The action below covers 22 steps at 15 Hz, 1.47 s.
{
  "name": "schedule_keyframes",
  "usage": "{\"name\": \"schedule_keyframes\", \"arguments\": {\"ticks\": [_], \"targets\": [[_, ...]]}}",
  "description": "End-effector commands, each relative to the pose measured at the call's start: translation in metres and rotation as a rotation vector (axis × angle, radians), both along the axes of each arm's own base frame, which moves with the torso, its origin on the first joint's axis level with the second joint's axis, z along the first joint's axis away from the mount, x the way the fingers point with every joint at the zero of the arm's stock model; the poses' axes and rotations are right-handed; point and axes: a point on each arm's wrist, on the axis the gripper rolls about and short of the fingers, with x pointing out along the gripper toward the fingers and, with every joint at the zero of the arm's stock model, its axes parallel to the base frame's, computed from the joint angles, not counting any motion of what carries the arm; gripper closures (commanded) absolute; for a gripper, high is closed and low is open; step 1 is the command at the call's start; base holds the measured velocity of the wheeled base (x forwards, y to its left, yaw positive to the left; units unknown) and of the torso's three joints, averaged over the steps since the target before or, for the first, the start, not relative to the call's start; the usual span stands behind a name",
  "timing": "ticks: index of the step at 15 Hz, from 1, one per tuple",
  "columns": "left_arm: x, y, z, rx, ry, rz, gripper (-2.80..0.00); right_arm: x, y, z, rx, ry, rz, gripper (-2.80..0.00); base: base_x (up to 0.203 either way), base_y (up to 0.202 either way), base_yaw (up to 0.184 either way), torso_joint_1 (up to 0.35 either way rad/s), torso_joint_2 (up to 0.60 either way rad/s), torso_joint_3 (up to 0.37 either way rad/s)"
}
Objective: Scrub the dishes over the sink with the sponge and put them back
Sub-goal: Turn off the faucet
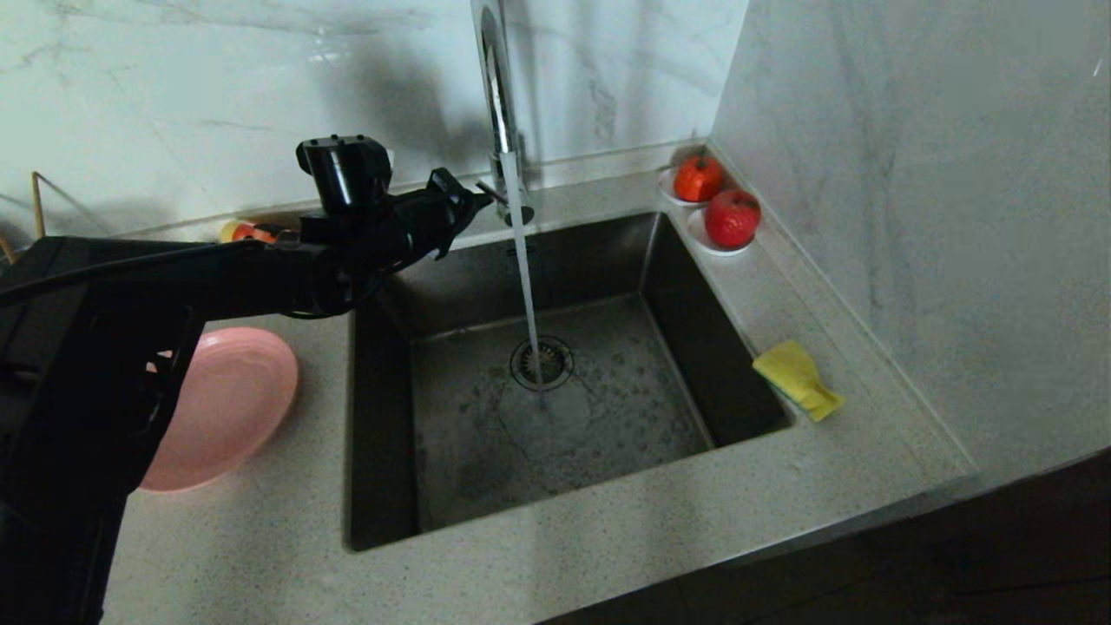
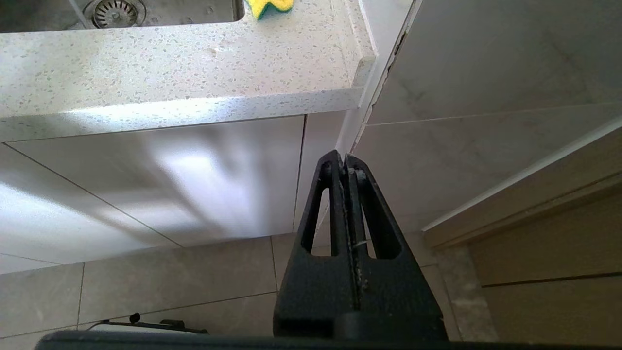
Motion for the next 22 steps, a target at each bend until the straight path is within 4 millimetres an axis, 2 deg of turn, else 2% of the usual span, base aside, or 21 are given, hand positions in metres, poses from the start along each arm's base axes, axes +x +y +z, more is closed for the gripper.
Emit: {"name": "schedule_keyframes", "arguments": {"ticks": [1, 7, 11, 13, 16, 18, 22], "targets": [[0.0, 0.001, 0.001, 0.006, -0.008, 0.001, 0.0, 0.0, 0.0, 0.0, -0.001, 0.001, 0.001, 0.0, 0.0, 0.0, 0.0, 0.0, 0.0, 0.0], [-0.002, 0.008, 0.004, 0.014, -0.003, 0.012, 0.0, 0.0, 0.0, 0.0, -0.001, 0.001, 0.001, 0.0, 0.0, 0.0, 0.0, 0.0, 0.0, 0.0], [-0.022, 0.01, 0.001, 0.041, 0.06, -0.003, 0.0, 0.0, 0.0, 0.0, -0.001, 0.001, 0.001, 0.0, 0.0, 0.0, 0.0, 0.0, 0.0, 0.0], [-0.034, 0.008, 0.012, 0.04, 0.046, -0.029, 0.0, 0.0, 0.0, 0.0, -0.001, 0.001, 0.001, 0.0, 0.0, 0.0, 0.0, 0.0, 0.0, 0.0], [-0.041, 0.007, 0.027, 0.026, 0.007, -0.065, 0.0, 0.0, 0.0, 0.0, -0.001, 0.001, 0.001, 0.0, 0.0, 0.0, 0.0, 0.0, 0.0, 0.0], [-0.04, 0.006, 0.035, 0.017, -0.022, -0.069, 0.0, 0.0, 0.0, 0.0, -0.001, 0.001, 0.001, 0.0, 0.0, 0.0, 0.0, 0.0, 0.0, 0.0], [-0.025, 0.0, 0.025, 0.013, -0.01, -0.067, 0.0, 0.0, 0.0, 0.0, -0.001, 0.001, 0.001, 0.0, 0.0, 0.0, 0.0, 0.0, 0.0, 0.0]]}}
